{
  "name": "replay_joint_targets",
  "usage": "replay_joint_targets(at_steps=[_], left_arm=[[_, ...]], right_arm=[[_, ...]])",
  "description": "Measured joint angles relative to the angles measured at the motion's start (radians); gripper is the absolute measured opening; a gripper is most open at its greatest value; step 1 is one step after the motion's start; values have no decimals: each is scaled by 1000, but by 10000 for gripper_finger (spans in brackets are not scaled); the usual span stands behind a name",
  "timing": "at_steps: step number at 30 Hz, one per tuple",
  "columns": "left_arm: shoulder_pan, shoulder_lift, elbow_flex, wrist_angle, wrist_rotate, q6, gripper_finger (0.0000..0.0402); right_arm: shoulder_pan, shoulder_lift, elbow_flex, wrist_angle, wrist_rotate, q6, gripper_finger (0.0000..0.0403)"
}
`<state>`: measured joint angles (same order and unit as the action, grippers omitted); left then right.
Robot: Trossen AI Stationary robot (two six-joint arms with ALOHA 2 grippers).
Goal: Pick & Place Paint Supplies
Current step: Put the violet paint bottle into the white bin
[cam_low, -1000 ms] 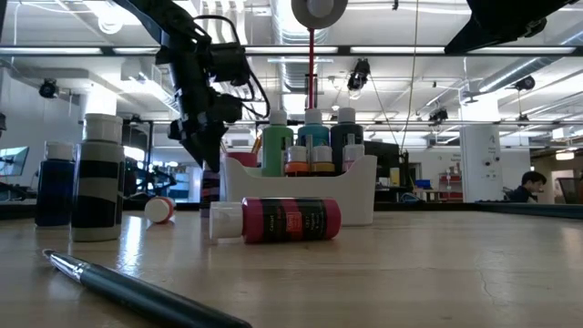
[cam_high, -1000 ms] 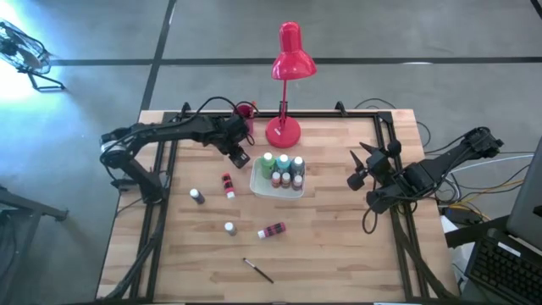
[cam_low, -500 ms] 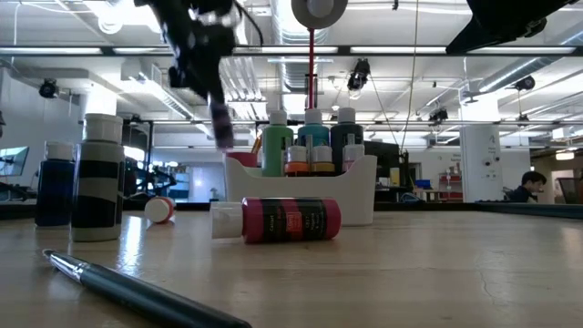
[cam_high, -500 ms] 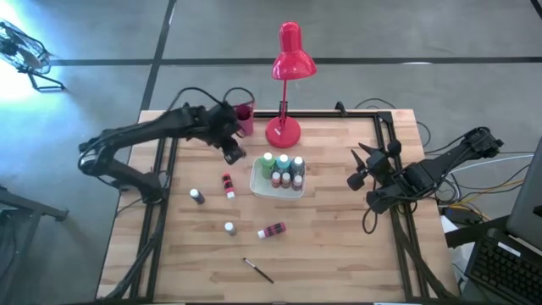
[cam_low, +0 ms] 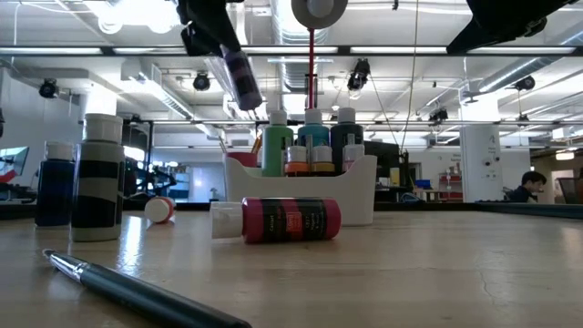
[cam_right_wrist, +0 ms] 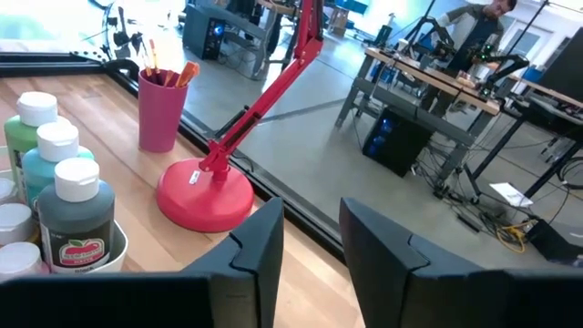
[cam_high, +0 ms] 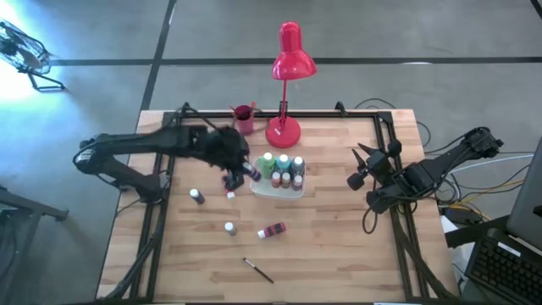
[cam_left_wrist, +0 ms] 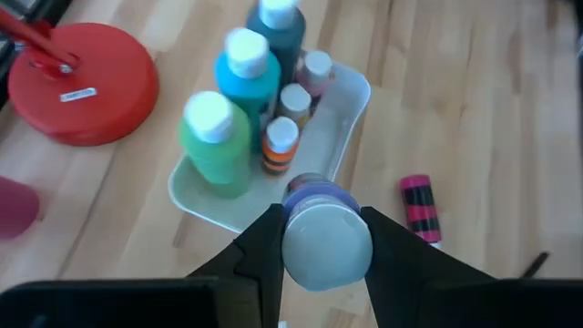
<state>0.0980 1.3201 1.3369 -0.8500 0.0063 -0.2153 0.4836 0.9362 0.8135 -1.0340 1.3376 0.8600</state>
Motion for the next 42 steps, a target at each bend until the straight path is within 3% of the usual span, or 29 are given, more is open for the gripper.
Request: replay_joint_targets(at_steps=[8,22,42], left_arm=[[-71,121,0,9,-157,2,118],[-33,320,-2,42,-250,61,118],[-21,396,-23,101,-262,45,118]], right_arm=[[0,0,0,0,0,0,103],[0,1,0,0,-3,2,147],[0,1,-13,2,-13,4,176]])
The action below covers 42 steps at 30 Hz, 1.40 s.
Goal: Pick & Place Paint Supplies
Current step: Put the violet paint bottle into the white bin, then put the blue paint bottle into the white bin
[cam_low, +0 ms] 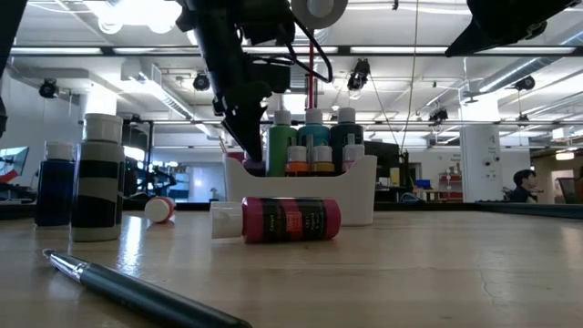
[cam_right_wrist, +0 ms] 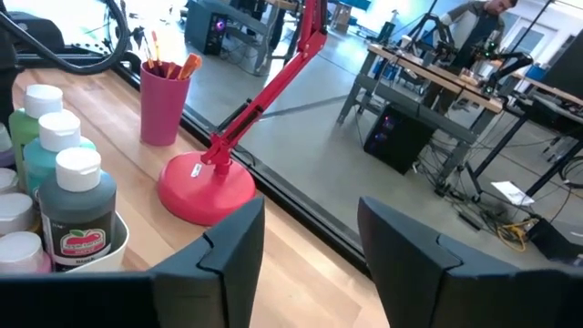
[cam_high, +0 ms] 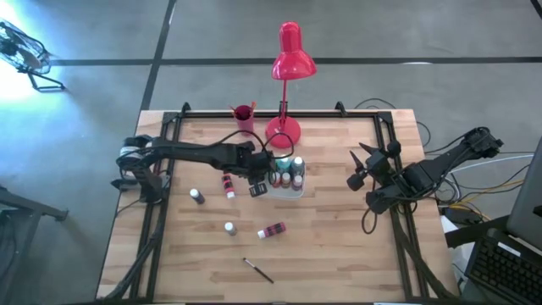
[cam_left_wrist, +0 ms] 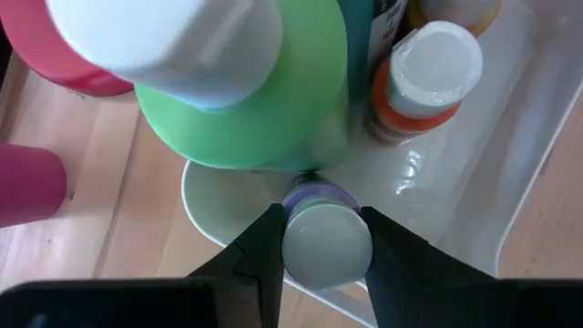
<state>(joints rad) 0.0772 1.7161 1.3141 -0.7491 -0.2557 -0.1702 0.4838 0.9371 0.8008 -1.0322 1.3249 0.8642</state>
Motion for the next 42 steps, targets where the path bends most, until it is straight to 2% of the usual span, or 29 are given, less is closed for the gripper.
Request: replay_joint_targets(at_steps=[10,12,16,20,24,31,36,42], left_arm=[[18,0,-12,12,11,-16,119],[24,0,-12,12,11,-17,138],[39,0,-12,8,-1,-16,201],[53,0,-12,8,0,-19,226],[53,-2,-10,-5,1,-14,229],[53,-56,57,-146,2,-7,226],[42,-138,96,-274,24,-12,226],[5,-277,69,-388,82,-69,225]], right_arm=[[0,0,-1,4,-1,0,148],[0,0,-1,4,-1,0,143],[0,0,-1,4,-1,0,134],[0,0,-1,7,-1,0,126],[0,0,-1,7,-4,0,121],[0,-1,-1,9,-9,0,112],[0,-1,-1,13,-22,-3,116],[0,-1,-3,14,-24,-4,136]])
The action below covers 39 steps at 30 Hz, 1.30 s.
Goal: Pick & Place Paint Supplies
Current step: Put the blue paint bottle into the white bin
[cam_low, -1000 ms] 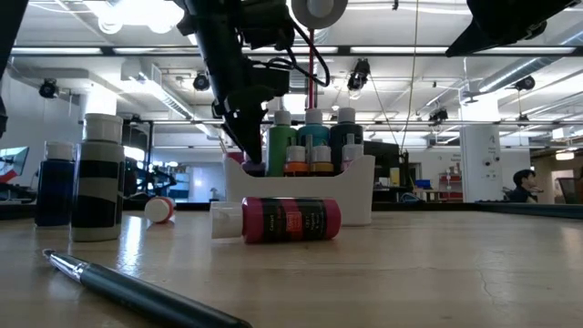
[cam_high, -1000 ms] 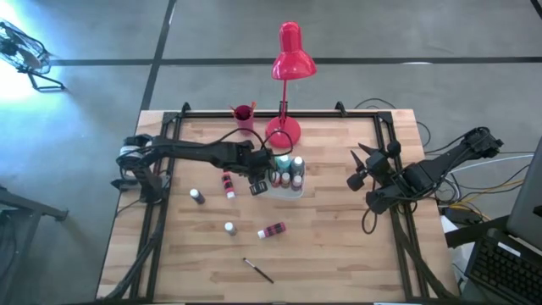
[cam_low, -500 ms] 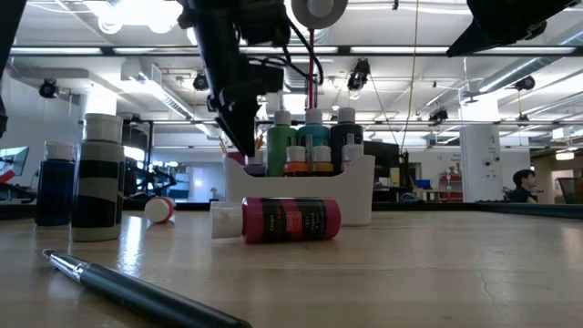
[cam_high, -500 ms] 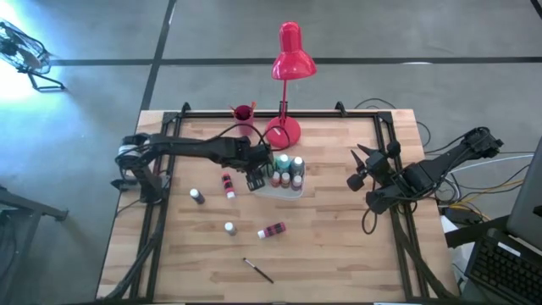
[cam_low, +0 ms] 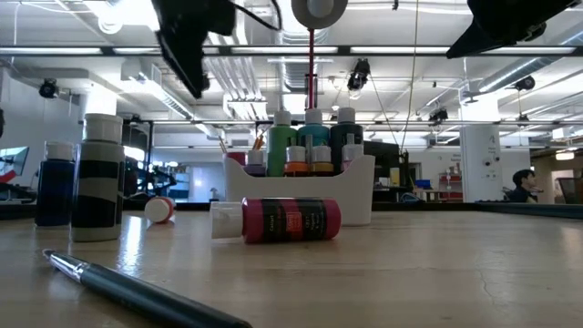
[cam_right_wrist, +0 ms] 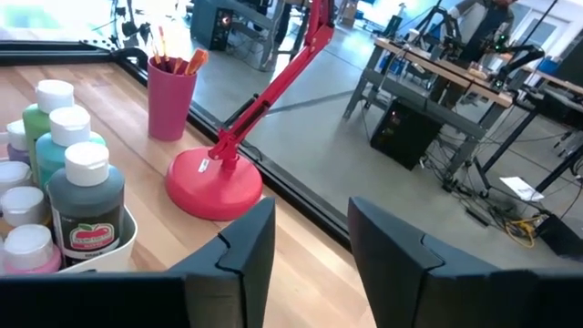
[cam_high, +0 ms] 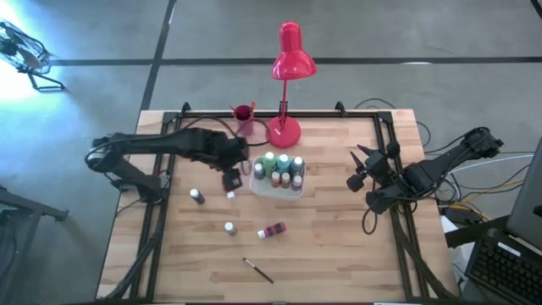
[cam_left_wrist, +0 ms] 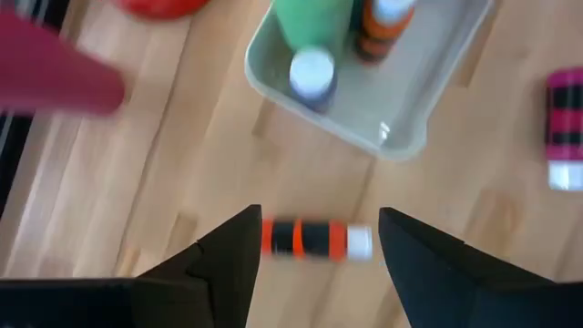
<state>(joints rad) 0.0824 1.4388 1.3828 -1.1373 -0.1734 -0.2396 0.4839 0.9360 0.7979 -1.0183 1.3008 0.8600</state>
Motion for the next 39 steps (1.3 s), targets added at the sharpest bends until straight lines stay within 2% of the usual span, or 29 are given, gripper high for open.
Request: replay_joint_targets(at_steps=[5,10,19,28,39], left_arm=[[-49,-147,-87,-8,-26,-149,225],[-109,-286,-218,15,-129,-295,224],[-198,-470,-399,8,-81,-555,222],[-284,-519,-460,-9,-4,-712,222],[-419,-512,-460,-15,0,-885,222]], right_arm=[[0,0,-4,1,0,2,152],[0,0,-8,2,0,3,162],[0,0,-9,9,8,4,178],[0,0,-9,19,9,4,171],[0,0,-9,22,11,0,144]])
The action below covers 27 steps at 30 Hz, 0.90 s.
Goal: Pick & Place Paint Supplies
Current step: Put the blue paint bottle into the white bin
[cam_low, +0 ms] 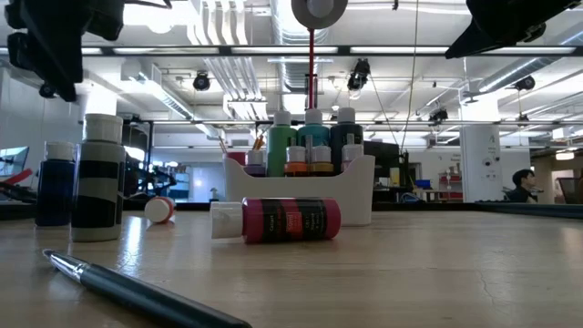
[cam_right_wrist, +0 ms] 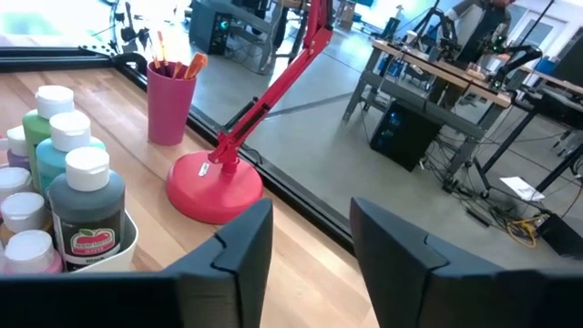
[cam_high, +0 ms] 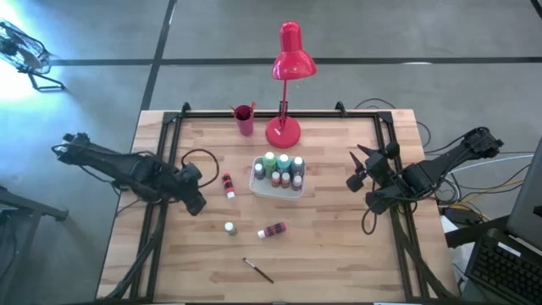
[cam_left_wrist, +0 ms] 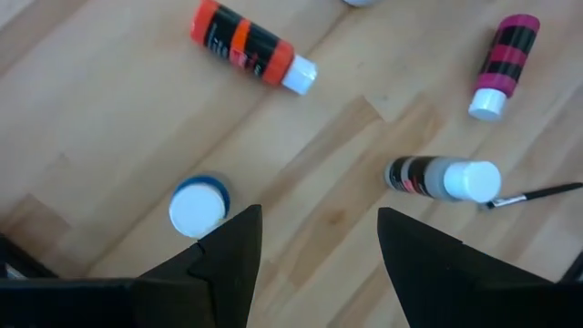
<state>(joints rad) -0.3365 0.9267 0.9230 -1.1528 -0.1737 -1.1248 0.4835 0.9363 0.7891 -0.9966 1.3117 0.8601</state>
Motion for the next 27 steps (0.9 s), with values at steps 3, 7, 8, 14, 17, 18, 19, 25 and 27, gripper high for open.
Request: replay_joint_targets(at_steps=[3,7,8,14,17,18,19,25,27], left_arm=[[-32,0,0,0,4,-32,222],[-79,0,0,0,5,-39,222],[-89,0,0,0,5,-39,222],[-128,0,-16,-1,4,-33,222],[-128,0,-43,-1,-3,-47,222],[-127,0,-55,-2,-3,-58,222],[-125,0,-67,-1,-3,-68,222],[-110,1,-95,-44,-14,-156,222],[-109,1,-95,-70,-29,-157,222]], right_arm=[[0,1,0,0,0,0,139],[0,1,0,2,0,-4,132],[0,1,0,2,0,-4,131],[0,1,0,3,0,-8,125],[0,1,0,3,0,-7,130],[0,1,0,4,0,-7,134],[0,1,0,5,0,-7,138],[0,1,0,8,0,-6,167],[0,1,0,9,0,-4,174]])
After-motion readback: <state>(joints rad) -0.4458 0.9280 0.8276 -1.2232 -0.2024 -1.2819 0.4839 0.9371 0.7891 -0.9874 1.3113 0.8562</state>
